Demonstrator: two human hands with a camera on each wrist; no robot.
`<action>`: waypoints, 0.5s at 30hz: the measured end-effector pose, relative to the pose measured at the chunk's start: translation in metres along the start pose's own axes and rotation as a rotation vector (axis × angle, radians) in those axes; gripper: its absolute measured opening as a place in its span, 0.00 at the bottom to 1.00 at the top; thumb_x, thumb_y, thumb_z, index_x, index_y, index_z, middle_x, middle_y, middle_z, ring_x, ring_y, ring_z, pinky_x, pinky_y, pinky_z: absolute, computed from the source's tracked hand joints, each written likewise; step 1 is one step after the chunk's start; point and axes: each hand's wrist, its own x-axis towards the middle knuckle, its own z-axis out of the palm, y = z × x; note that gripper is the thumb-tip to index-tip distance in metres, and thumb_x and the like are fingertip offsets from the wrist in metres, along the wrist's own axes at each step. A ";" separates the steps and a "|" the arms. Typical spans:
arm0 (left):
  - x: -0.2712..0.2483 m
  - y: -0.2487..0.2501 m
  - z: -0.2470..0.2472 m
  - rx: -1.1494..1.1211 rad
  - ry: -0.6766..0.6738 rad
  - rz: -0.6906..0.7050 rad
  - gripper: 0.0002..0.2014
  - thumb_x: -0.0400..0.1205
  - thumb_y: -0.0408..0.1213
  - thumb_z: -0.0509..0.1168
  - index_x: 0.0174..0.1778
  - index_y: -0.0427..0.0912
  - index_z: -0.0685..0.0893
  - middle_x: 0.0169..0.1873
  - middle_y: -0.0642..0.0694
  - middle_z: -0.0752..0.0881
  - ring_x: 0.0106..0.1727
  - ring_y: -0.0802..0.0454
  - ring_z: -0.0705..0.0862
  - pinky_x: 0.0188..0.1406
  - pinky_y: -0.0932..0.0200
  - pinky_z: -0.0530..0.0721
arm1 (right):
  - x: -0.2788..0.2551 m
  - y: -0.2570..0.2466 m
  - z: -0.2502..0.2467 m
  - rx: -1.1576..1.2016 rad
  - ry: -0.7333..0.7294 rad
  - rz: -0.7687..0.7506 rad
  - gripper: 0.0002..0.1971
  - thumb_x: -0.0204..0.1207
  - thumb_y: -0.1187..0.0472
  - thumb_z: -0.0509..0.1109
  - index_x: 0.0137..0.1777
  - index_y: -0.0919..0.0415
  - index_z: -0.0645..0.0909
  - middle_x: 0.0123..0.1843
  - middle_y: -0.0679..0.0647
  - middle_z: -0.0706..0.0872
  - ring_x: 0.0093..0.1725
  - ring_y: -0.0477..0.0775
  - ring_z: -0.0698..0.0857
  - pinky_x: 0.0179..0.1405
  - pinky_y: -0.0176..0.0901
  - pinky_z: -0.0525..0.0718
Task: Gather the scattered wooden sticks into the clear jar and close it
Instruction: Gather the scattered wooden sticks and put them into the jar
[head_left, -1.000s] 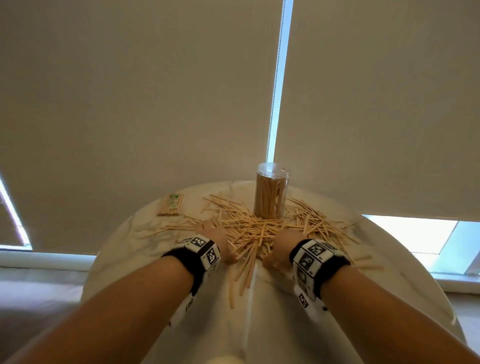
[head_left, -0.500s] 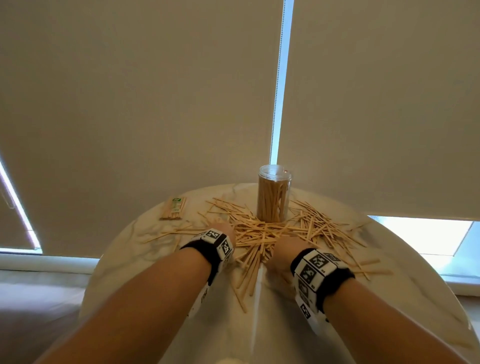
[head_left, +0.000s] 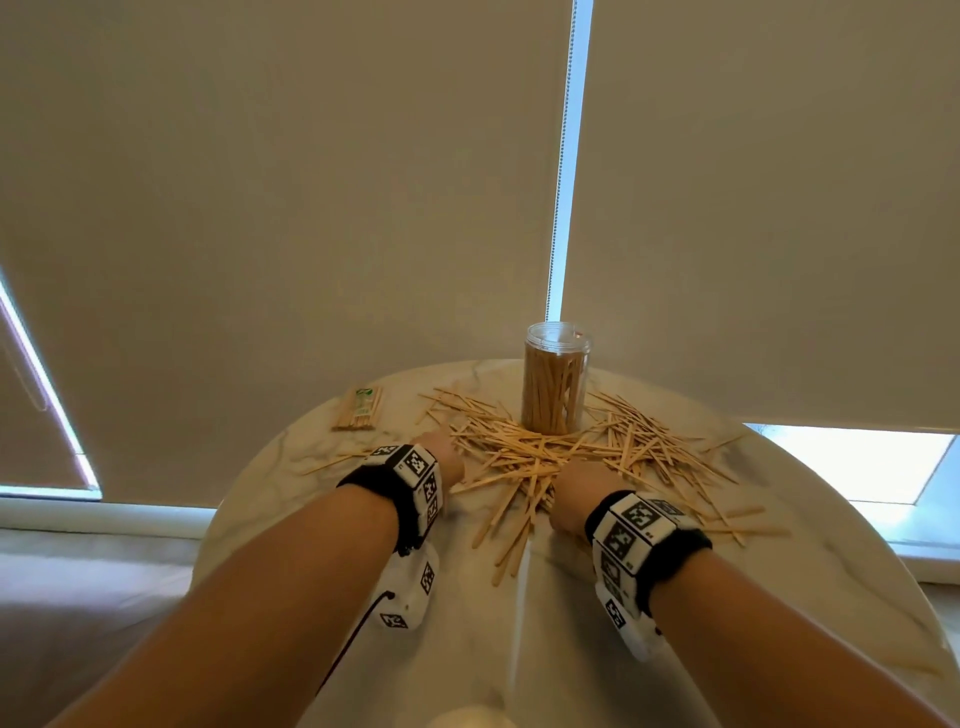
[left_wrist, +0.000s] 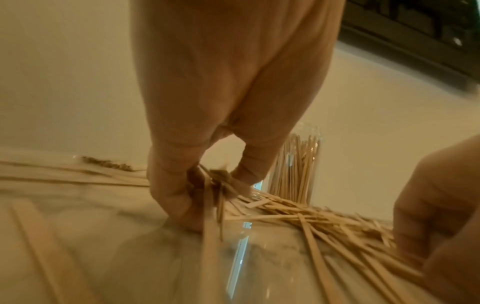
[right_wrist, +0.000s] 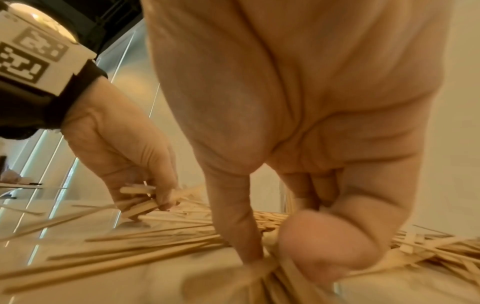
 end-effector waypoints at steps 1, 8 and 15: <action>-0.001 -0.002 -0.001 -0.079 -0.046 0.002 0.13 0.88 0.33 0.56 0.59 0.29 0.81 0.56 0.32 0.85 0.52 0.41 0.87 0.48 0.50 0.85 | -0.001 -0.001 0.000 -0.004 0.006 0.001 0.15 0.85 0.59 0.65 0.66 0.65 0.83 0.54 0.58 0.84 0.57 0.58 0.85 0.59 0.46 0.85; -0.010 -0.008 0.004 -0.747 -0.072 -0.031 0.09 0.87 0.25 0.53 0.43 0.32 0.76 0.32 0.39 0.76 0.26 0.48 0.74 0.30 0.52 0.82 | -0.009 -0.006 0.002 -0.046 -0.017 0.040 0.15 0.86 0.61 0.62 0.65 0.67 0.83 0.35 0.53 0.73 0.37 0.54 0.77 0.46 0.46 0.81; -0.020 -0.014 0.012 -0.754 -0.046 0.049 0.16 0.91 0.44 0.53 0.52 0.35 0.79 0.27 0.44 0.71 0.23 0.50 0.68 0.22 0.60 0.68 | -0.031 0.009 -0.009 -0.005 -0.042 -0.024 0.15 0.87 0.61 0.58 0.66 0.64 0.82 0.62 0.59 0.86 0.62 0.59 0.84 0.61 0.46 0.83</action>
